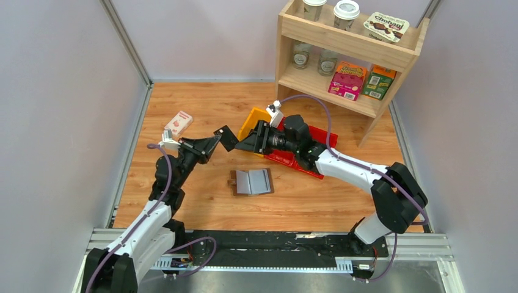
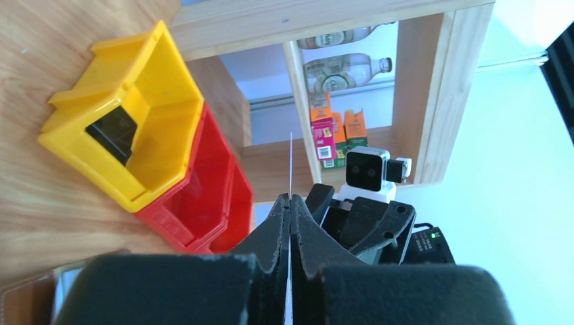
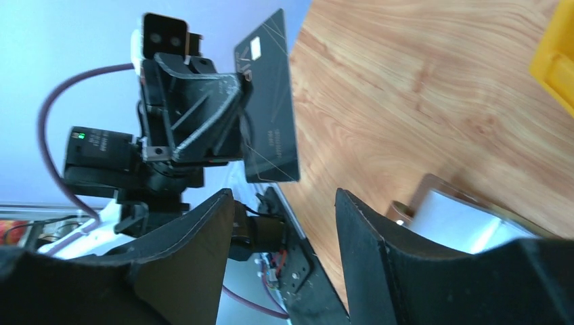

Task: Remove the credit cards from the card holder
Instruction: Remove the credit card from the card holder, then place the credit card in the storage box.

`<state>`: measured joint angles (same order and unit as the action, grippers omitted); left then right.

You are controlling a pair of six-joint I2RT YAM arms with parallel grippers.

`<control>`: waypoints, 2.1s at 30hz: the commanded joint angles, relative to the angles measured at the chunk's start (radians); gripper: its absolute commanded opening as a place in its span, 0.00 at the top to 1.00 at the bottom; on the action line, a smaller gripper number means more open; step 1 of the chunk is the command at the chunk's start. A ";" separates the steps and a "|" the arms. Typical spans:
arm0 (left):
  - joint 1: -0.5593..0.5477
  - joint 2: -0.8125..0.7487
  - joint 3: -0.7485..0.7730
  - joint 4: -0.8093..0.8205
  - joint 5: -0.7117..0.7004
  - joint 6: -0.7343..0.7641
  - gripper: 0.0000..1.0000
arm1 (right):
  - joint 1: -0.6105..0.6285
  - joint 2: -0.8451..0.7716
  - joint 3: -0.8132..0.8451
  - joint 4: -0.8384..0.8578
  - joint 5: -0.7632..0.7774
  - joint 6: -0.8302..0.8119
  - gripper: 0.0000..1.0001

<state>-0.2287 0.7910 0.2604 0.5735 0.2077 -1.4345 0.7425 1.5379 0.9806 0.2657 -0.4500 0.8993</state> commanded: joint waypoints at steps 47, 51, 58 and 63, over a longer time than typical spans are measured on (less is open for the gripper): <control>-0.047 -0.015 0.496 -1.044 0.075 0.918 0.25 | -0.223 0.372 0.532 -0.703 0.001 -0.862 1.00; -0.046 -0.039 0.511 -1.064 0.082 0.950 0.24 | -0.223 0.441 0.601 -0.743 -0.042 -0.893 1.00; -0.047 -0.042 0.517 -1.068 0.122 0.977 0.23 | -0.207 0.525 0.671 -0.784 -0.052 -0.942 0.99; -0.046 -0.033 0.517 -1.060 0.145 0.971 0.22 | -0.206 0.559 0.733 -0.835 0.017 -0.965 0.95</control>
<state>-0.2790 0.7589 0.7403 -0.4980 0.3168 -0.4862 0.5297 2.0811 1.6463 -0.5152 -0.4870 -0.0124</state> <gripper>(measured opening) 0.775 0.025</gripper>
